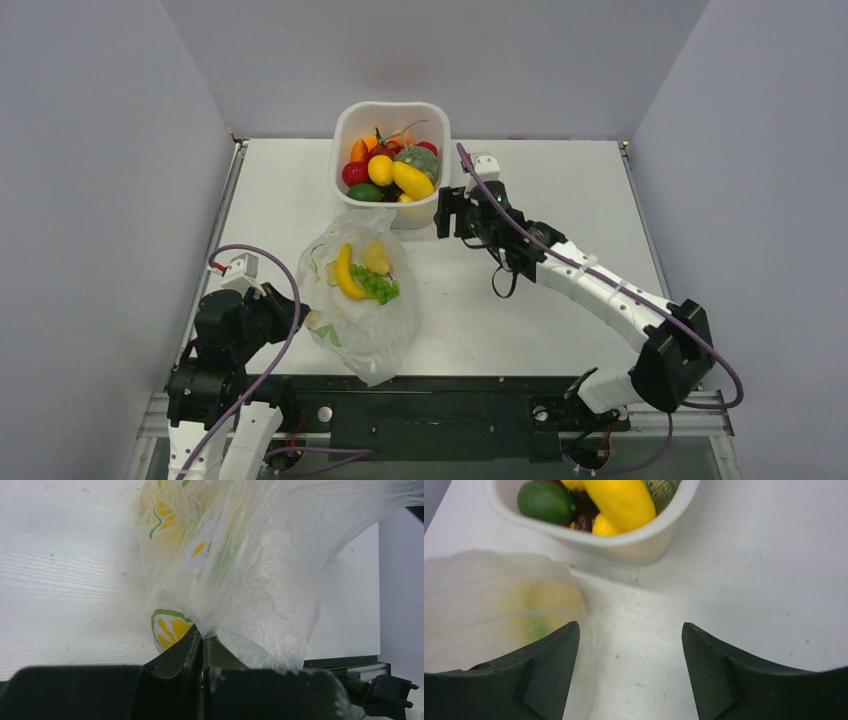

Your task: Take the fake fruits out of the plastic bag

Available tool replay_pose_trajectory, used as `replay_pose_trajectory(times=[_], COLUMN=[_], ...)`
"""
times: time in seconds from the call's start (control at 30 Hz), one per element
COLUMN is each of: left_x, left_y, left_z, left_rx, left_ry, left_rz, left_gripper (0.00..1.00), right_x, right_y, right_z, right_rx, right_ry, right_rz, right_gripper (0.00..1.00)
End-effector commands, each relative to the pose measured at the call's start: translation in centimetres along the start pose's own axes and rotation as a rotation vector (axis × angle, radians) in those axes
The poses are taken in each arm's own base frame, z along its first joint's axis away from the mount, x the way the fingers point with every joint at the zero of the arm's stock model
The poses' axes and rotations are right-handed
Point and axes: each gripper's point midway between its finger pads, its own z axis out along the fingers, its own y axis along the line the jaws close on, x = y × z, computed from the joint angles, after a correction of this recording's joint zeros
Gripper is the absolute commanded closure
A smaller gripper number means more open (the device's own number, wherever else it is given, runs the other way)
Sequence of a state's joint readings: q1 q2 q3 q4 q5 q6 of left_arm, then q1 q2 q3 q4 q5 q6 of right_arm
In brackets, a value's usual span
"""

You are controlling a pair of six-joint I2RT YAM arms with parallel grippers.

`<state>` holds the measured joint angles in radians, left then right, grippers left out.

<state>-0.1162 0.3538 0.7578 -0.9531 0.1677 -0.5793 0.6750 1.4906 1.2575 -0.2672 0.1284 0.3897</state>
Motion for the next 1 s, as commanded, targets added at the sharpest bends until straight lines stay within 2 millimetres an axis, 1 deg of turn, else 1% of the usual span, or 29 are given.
replay_pose_trajectory(times=[0.0, 0.03, 0.07, 0.1, 0.13, 0.17, 0.2, 0.23, 0.27, 0.3, 0.33, 0.37, 0.43, 0.47, 0.5, 0.53, 0.57, 0.63, 0.73, 0.77, 0.87, 0.9, 0.93, 0.97], left_x=[-0.7, -0.7, -0.7, -0.6, -0.5, -0.5, -0.3, -0.2, -0.2, -0.2, -0.1, -0.1, 0.2, 0.4, 0.6, 0.8, 0.9, 1.2, 1.5, 1.7, 2.2, 2.4, 2.6, 2.8], left_y=[-0.7, -0.7, -0.7, -0.7, -0.8, -0.7, -0.8, -0.8, -0.9, -0.9, -0.9, -1.0, -1.1, -1.1, -1.2, -1.1, -1.2, -1.4, -1.5, -1.4, -1.1, -1.0, -0.8, -0.7], left_z=[0.1, 0.1, 0.1, 0.1, 0.1, 0.1, 0.1, 0.1, 0.1, 0.1, 0.1, 0.0, 0.0, 0.0, 0.0, 0.0, 0.0, -0.1, -0.4, -0.5, -0.9, -1.1, -1.1, -1.2], left_rx=[0.034, 0.035, 0.037, 0.037, 0.04, 0.039, 0.044, 0.046, 0.051, 0.053, 0.053, 0.054, 0.058, 0.063, 0.068, 0.067, 0.071, 0.078, 0.09, 0.087, 0.077, 0.071, 0.067, 0.062], left_ry=[-0.025, -0.022, -0.022, -0.019, -0.016, -0.011, -0.007, -0.003, 0.001, 0.002, 0.008, 0.009, 0.024, 0.032, 0.039, 0.044, 0.048, 0.06, 0.059, 0.065, 0.074, 0.079, 0.083, 0.086], left_rz=[0.021, 0.022, 0.022, 0.022, 0.02, 0.019, 0.018, 0.017, 0.018, 0.018, 0.016, 0.015, 0.008, 0.006, -0.002, -0.009, -0.022, -0.043, -0.063, -0.066, -0.072, -0.072, -0.072, -0.074], left_gripper=[1.0, 1.0, 1.0, 1.0, 1.0, 1.0, 1.0, 1.0, 1.0, 1.0, 1.0, 1.0, 1.0, 1.0, 1.0, 1.0, 1.0, 1.0, 1.0, 1.0, 1.0, 1.0, 1.0, 1.0], right_x=[1.3, 3.2, 3.2, 4.4, 4.4, 5.5, 5.9, 6.2, 6.7, 6.8, 7.2, 7.3, 8.0, 7.8, 8.9, 8.2, 8.3, 8.3, 8.2, 8.7, 9.6, 10.2, 10.5, 11.2], right_y=[3.4, 3.6, 5.1, 5.3, 6.7, 7.1, 8.3, 9.1, 10.6, 11.4, 12.9, 13.6, 16.2, 17.0, 17.8, 18.7, 19.6, 20.2, 20.5, 20.5, 20.5, 20.7, 20.2, 20.3], right_z=[-4.5, -4.8, -6.4, -6.9, -8.4, -8.8, -10.1, -10.8, -11.9, -12.4, -13.3, -13.7, -14.9, -14.8, -14.4, -14.6, -14.3, -13.4, -11.7, -10.8, -9.0, -8.2, -7.5, -6.6], right_rx=[-0.15, -0.17, -0.234, -0.25, -0.304, -0.325, -0.372, -0.397, -0.442, -0.464, -0.5, -0.517, -0.563, -0.553, -0.554, -0.56, -0.55, -0.524, -0.472, -0.442, -0.397, -0.382, -0.349, -0.325], right_ry=[-0.092, -0.065, -0.086, -0.071, -0.093, -0.085, -0.105, -0.117, -0.137, -0.149, -0.159, -0.165, -0.163, -0.17, -0.143, -0.155, -0.143, -0.144, -0.145, -0.123, -0.101, -0.087, -0.077, -0.058], right_rz=[-0.011, -0.036, -0.048, -0.06, -0.067, -0.073, -0.078, -0.083, -0.092, -0.101, -0.111, -0.122, -0.164, -0.185, -0.221, -0.239, -0.264, -0.295, -0.324, -0.35, -0.41, -0.429, -0.453, -0.474], right_gripper=[0.3, 0.31, 0.32, 0.33, 0.35, 0.35, 0.35, 0.35, 0.35, 0.35, 0.35, 0.36, 0.37, 0.39, 0.42, 0.45, 0.49, 0.51, 0.52, 0.52, 0.53, 0.53, 0.53, 0.53])
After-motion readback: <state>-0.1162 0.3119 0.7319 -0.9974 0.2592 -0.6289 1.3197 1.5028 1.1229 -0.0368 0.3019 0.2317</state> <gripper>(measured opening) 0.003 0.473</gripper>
